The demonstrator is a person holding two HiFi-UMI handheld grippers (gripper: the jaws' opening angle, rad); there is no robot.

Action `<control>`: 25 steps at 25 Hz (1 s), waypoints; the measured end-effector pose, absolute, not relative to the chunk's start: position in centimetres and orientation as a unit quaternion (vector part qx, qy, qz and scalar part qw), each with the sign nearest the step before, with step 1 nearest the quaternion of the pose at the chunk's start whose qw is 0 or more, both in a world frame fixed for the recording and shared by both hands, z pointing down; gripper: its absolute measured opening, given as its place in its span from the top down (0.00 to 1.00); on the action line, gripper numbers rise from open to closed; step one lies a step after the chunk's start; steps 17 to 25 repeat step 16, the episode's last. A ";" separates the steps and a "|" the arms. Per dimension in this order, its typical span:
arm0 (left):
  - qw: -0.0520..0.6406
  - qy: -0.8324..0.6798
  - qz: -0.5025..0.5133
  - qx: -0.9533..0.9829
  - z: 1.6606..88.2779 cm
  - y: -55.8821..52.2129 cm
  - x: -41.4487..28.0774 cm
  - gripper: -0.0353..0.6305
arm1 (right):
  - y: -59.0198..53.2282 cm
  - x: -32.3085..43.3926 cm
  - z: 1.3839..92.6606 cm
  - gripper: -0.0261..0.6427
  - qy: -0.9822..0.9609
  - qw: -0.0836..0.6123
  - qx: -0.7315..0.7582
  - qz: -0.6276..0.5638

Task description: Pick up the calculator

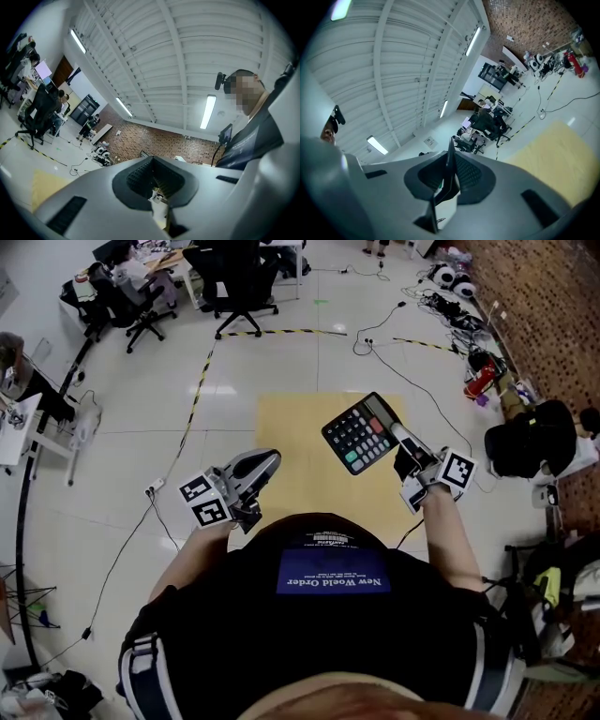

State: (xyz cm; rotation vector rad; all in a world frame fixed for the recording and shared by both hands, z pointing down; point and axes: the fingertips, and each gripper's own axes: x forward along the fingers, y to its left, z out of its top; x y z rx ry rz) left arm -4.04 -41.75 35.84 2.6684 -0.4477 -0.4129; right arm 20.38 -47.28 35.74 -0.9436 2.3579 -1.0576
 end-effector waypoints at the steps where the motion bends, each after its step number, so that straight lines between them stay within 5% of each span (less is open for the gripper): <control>1: 0.201 -0.161 -0.148 0.955 35.8 -41.7 -4.1 0.94 | -47.3 20.4 35.7 0.91 0.841 0.193 -0.337 -0.377; 25: 0.198 -0.163 -0.148 0.955 35.7 -41.4 -4.3 0.94 | -47.2 20.4 35.5 0.91 0.845 0.189 -0.337 -0.371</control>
